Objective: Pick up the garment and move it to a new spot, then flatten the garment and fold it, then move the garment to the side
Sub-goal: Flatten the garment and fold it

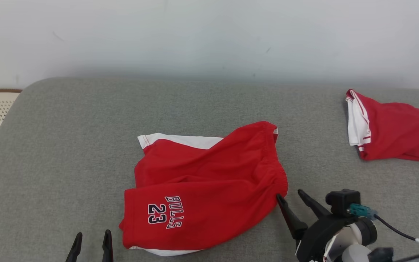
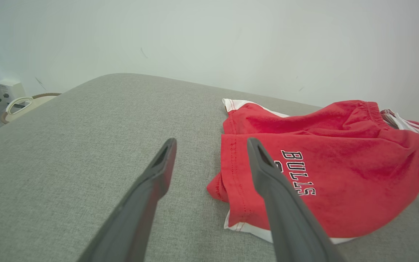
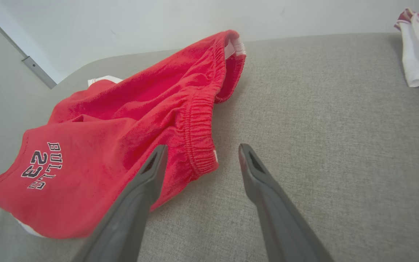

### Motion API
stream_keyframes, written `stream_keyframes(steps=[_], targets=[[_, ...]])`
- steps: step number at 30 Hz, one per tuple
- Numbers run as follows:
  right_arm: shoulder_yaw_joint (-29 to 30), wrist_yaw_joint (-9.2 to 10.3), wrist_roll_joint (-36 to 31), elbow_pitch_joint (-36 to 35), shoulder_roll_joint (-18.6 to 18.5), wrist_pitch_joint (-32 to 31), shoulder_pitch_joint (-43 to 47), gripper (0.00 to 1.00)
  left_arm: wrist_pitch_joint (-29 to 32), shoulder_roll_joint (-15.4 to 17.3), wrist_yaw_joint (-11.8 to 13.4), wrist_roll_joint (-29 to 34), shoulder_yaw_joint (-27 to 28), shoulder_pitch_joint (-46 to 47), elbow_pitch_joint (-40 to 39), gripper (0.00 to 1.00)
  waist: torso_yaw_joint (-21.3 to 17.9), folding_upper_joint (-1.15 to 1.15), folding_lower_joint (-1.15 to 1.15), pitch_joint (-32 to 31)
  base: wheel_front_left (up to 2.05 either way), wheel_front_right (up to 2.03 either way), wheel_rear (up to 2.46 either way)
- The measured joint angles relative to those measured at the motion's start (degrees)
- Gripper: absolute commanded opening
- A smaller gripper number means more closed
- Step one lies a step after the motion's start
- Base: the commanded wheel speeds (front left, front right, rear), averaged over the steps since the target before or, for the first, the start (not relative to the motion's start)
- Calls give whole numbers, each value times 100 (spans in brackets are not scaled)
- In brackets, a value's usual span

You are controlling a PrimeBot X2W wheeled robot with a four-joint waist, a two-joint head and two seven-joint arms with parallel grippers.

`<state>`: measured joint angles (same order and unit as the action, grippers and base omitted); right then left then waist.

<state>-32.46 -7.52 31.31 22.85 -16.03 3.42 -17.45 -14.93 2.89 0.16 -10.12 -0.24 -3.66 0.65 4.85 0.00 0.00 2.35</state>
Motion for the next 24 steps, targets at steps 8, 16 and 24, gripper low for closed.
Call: stream_keyframes(steps=[8, 16, 24], targets=[[-427, 0, 102, 631, -8, -272, -469, 100, 0, 1, -8, -9, -20, 43, 33, 100, 180, 0, 0, 89, 0, 0, 0], [-831, 0, 308, 861, 7, -89, -842, 0, 0, 0, -4, -25, -27, 59, 57, 100, 238, 0, 0, 141, 0, 0, 0], [-1042, 0, 915, -205, -481, -408, -524, 0, 0, 1, 40, -69, -15, 38, 87, 100, 69, 0, 0, 90, 0, 0, 0]])
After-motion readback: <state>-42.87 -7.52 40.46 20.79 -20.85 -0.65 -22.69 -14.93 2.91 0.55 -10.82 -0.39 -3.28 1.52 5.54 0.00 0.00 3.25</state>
